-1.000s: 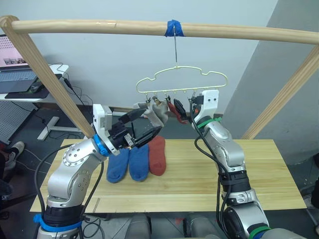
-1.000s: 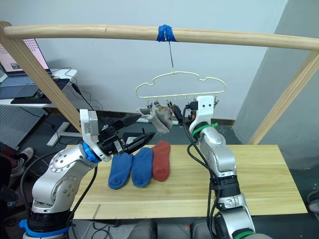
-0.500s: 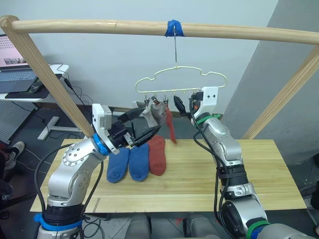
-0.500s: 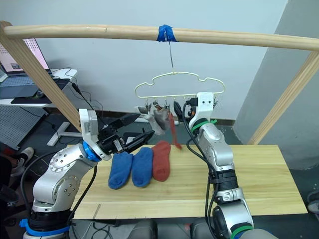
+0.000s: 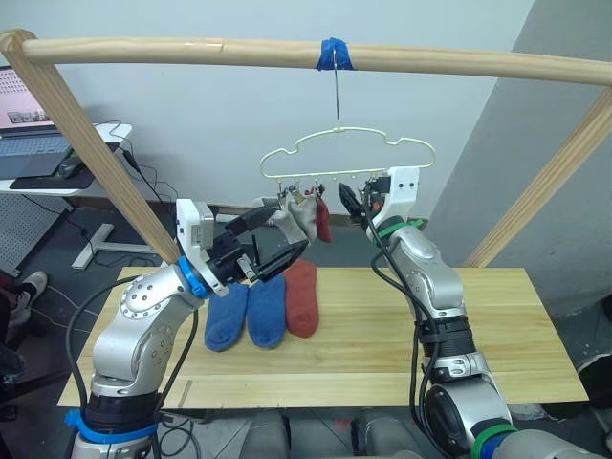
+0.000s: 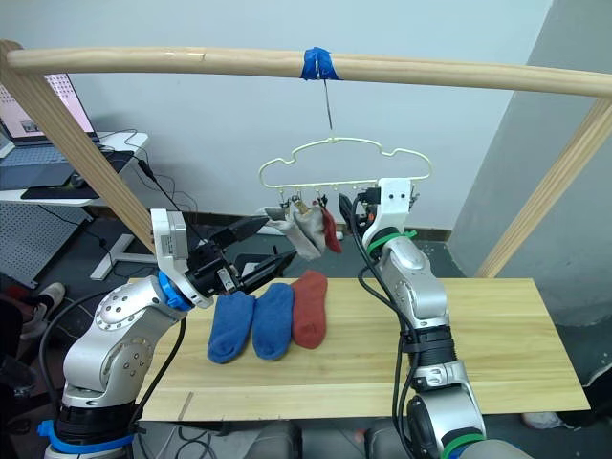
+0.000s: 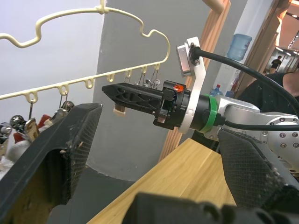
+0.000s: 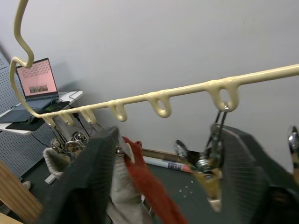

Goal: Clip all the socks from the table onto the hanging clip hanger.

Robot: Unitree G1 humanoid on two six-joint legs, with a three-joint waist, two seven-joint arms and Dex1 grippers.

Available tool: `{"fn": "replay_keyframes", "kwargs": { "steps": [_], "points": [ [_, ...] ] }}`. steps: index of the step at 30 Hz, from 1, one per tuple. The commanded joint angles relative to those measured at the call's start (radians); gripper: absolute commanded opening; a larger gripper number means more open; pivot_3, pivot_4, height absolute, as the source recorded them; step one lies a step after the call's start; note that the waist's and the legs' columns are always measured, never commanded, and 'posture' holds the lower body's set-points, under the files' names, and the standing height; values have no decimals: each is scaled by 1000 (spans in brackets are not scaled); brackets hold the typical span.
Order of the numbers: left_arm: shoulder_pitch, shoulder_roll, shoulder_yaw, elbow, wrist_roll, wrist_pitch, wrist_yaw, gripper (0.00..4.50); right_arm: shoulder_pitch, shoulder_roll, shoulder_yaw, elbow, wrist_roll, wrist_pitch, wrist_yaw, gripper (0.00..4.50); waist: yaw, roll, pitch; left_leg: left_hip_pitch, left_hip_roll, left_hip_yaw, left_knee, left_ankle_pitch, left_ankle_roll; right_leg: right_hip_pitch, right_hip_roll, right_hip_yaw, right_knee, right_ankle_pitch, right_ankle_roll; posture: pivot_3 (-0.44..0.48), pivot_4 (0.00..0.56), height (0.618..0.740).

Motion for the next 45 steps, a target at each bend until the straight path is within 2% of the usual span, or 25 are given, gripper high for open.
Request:
{"fn": "replay_keyframes", "kwargs": {
  "steps": [1, 5, 7, 11, 13, 15, 18, 21, 24, 28, 30, 32, 36, 39, 44, 45],
  "points": [
    [-11, 3, 0, -14, 4, -18, 3, 4500, -22, 4, -10, -11, 10, -32, -5, 1710, 0, 0, 0, 0, 0, 0, 0, 0, 0, 0, 0, 0, 0, 0, 0, 107, 112, 740],
    [-10, 4, -1, -15, 6, -18, 1, 4500, -22, 4, -11, -8, 9, -33, -5, 427, 0, 0, 0, 0, 0, 0, 0, 0, 0, 0, 0, 0, 0, 0, 0, 107, 112, 740],
    [-11, 3, -1, -15, 5, -18, 1, 4500, -21, 4, -11, -7, 9, -34, -4, 33, 0, 0, 0, 0, 0, 0, 0, 0, 0, 0, 0, 0, 0, 0, 0, 107, 112, 740],
    [12, 5, -19, -13, 22, -16, 0, 4500, -16, 1, -12, -8, 10, -33, -3, 12, 0, 0, 0, 0, 0, 0, 0, 0, 0, 0, 0, 0, 0, 0, 0, 104, 115, 740],
    [47, 31, -63, 15, 100, -14, 7, 4500, -8, -6, -8, -19, 13, -25, 10, 12, -1, 0, 0, 0, 0, 0, 0, 0, 0, 0, 0, 0, 0, 0, 0, 104, 115, 740],
    [81, 81, -153, 94, 286, -70, 47, 4500, -4, -33, 13, -28, -7, -30, 34, 12, -1, 1, 1, 1, 0, 0, 0, 0, 0, 0, 0, 0, 0, 0, 0, 99, 117, 740],
    [79, 48, -187, 171, 295, 9, 89, 4500, 1, -52, 22, -36, -9, -19, 43, 12, -1, 2, 2, 1, 0, 0, 0, 0, 0, 0, 0, 0, 0, 0, 0, 78, 124, 740],
    [20, 17, -263, 311, 398, -40, 108, 4500, 11, -68, 24, -54, -6, -8, 43, 12, 1, 3, 2, 0, 0, 0, 0, 0, 0, 0, 0, 0, 0, 0, 0, 61, 125, 740],
    [-74, -30, -346, 525, 502, -114, 121, 4500, 25, -80, 24, -82, -3, 9, 40, 12, 3, 3, 3, 0, 0, 0, 0, 0, 0, 0, 0, 0, 0, 0, 0, 32, 129, 740],
    [-176, -81, -406, 770, 607, -212, 138, 4500, 45, -89, 24, -119, -3, 34, 33, 12, -3, 3, 3, 0, -1, 1, 0, 0, 0, 0, 0, 1, -1, 0, 0, 11, 129, 740],
    [-202, -92, -418, 837, 633, -245, 139, 4500, 50, -90, 25, -129, -2, 41, 30, 12, -9, 3, 3, -1, 0, 1, 0, 0, 0, -2, 1, 1, 0, 0, 0, 11, 129, 740],
    [-241, -118, -415, 924, 648, -291, 151, 4500, 57, -91, 26, -145, -2, 52, 24, 12, -12, 3, 3, -3, 1, 1, 0, 0, 0, -4, 2, 1, 1, 0, 0, -27, 129, 740],
    [-361, -158, -490, 1205, 768, -361, 173, 4500, 77, -95, 24, -193, -2, 83, 9, 12, -12, 3, 3, -7, 1, -1, 1, 0, 0, -6, 2, 0, 1, 0, -1, -52, 125, 740],
    [-387, -176, -464, 1285, 756, -401, 156, 3913, 81, -99, 18, -214, -2, 99, 0, 0, -21, 3, 2, -8, -1, 0, 3, 0, 0, -6, 1, 0, 1, 0, 0, -66, 121, 740],
    [-391, -182, -456, 1344, 760, -459, 124, 2371, 88, -101, 14, -228, 0, 108, -6, 0, -33, 3, 1, -8, 0, -1, 4, 0, 0, -6, 1, -1, 2, 0, 0, -76, 112, 740],
    [-392, -182, -455, 1350, 762, -467, 119, 2174, 89, -100, 16, -229, -1, 109, -7, 0, -34, 3, 1, -8, 0, -2, 4, 0, 0, -6, 2, -1, 2, 0, 0, -74, 108, 740]
  ]
}}
